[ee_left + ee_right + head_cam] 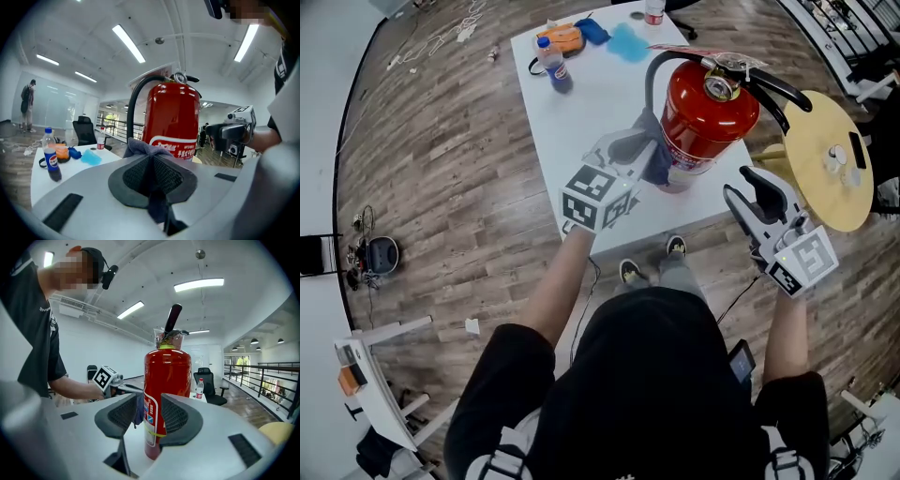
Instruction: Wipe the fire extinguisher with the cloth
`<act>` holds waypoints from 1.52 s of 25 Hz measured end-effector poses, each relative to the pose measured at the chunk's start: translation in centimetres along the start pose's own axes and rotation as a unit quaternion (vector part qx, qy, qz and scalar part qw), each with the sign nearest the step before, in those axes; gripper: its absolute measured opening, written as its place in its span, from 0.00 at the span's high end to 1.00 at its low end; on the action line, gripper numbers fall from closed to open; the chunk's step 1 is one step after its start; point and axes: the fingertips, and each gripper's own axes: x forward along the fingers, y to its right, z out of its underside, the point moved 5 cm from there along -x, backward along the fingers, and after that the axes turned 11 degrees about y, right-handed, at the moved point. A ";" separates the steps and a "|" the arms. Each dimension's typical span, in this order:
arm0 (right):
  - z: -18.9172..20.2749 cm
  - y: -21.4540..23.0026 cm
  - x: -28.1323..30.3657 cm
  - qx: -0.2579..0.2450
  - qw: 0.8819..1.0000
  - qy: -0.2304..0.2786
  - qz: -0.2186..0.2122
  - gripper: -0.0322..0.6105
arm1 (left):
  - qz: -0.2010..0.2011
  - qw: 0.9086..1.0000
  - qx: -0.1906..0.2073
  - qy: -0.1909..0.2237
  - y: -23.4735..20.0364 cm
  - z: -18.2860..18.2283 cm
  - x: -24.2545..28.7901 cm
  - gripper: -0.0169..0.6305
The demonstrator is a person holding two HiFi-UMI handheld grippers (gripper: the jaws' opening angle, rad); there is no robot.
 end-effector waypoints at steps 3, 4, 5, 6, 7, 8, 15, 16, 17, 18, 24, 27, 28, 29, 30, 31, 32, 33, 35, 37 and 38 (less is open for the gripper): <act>1.2 -0.6 0.1 0.001 1.000 -0.020 -0.001 0.69 | -0.018 1.000 -0.021 -0.013 -0.3 4.2 0.0 0.91; 2.0 -0.8 0.0 0.001 1.000 -0.029 -0.001 0.69 | -0.021 0.999 -0.026 -0.007 -0.3 5.2 -0.1 0.91; 2.8 -0.9 0.0 0.000 0.999 -0.037 0.000 0.69 | -0.025 0.999 -0.030 0.004 -0.3 5.9 -0.2 0.91; 3.6 -0.9 -0.1 0.000 0.999 -0.046 0.001 0.69 | -0.031 0.999 -0.034 0.016 -0.2 6.4 -0.3 0.91; 4.2 -1.0 -0.1 -0.001 0.999 -0.054 0.002 0.69 | -0.038 0.998 -0.038 0.025 -0.1 6.7 -0.4 0.91; 4.6 -1.2 -0.1 -0.003 0.998 -0.059 0.003 0.69 | -0.045 0.998 -0.043 0.029 0.0 7.2 -0.5 0.91; 4.7 -1.9 -0.8 -0.014 0.998 -0.061 0.008 0.69 | -0.081 0.992 -0.052 -0.080 0.0 15.6 -0.3 0.91; 4.5 -1.9 -1.0 -0.018 0.998 -0.061 0.010 0.69 | -0.096 0.991 -0.060 -0.068 -0.6 15.4 -0.3 0.91; 4.3 -1.9 -1.2 -0.022 0.998 -0.061 0.013 0.69 | -0.110 0.990 -0.069 -0.050 -1.2 14.7 -0.2 0.91; 4.2 -1.9 -1.5 -0.024 0.998 -0.061 0.015 0.69 | -0.125 0.989 -0.075 -0.031 -1.9 13.7 -0.2 0.91; 4.4 -2.3 -2.6 -0.023 0.998 -0.059 0.026 0.69 | -0.131 0.989 -0.067 0.028 -5.6 8.4 0.3 0.91; 4.4 -2.3 -2.8 -0.021 0.998 -0.055 0.026 0.69 | -0.050 0.998 -0.042 0.007 -5.2 8.1 0.2 0.91; 4.3 -2.3 -2.9 -0.020 0.998 -0.052 0.026 0.69 | -0.028 0.999 -0.033 0.004 -4.9 8.1 0.0 0.91; 4.2 -2.2 -2.9 -0.017 0.998 -0.049 0.027 0.69 | -0.016 0.999 -0.029 0.003 -4.6 8.3 0.0 0.91; 4.3 -2.0 -2.8 -0.015 0.998 -0.048 0.027 0.69 | -0.011 0.999 -0.032 0.004 -4.3 8.6 0.2 0.91; 4.5 -1.9 -2.7 -0.012 0.998 -0.049 0.028 0.69 | -0.010 0.999 -0.036 0.002 -4.1 9.1 0.6 0.91; 4.8 -2.0 -2.6 -0.011 0.998 -0.052 0.028 0.69 | -0.010 0.999 -0.035 -0.001 -4.0 9.7 1.0 0.91; 5.1 -2.1 -2.5 -0.010 0.998 -0.057 0.027 0.69 | -0.011 0.999 -0.033 -0.005 -3.9 10.3 1.2 0.91; 5.8 -2.7 -2.4 -0.007 0.998 -0.065 0.023 0.69 | -0.015 0.999 -0.039 -0.025 -4.1 11.8 1.5 0.91; 6.3 -3.1 -2.3 -0.002 0.997 -0.072 0.020 0.69 | -0.015 0.997 -0.042 -0.060 -4.4 13.5 1.7 0.91; 6.5 -3.3 -2.4 -0.001 0.997 -0.075 0.019 0.69 | -0.014 0.996 -0.043 -0.073 -4.5 14.2 1.8 0.91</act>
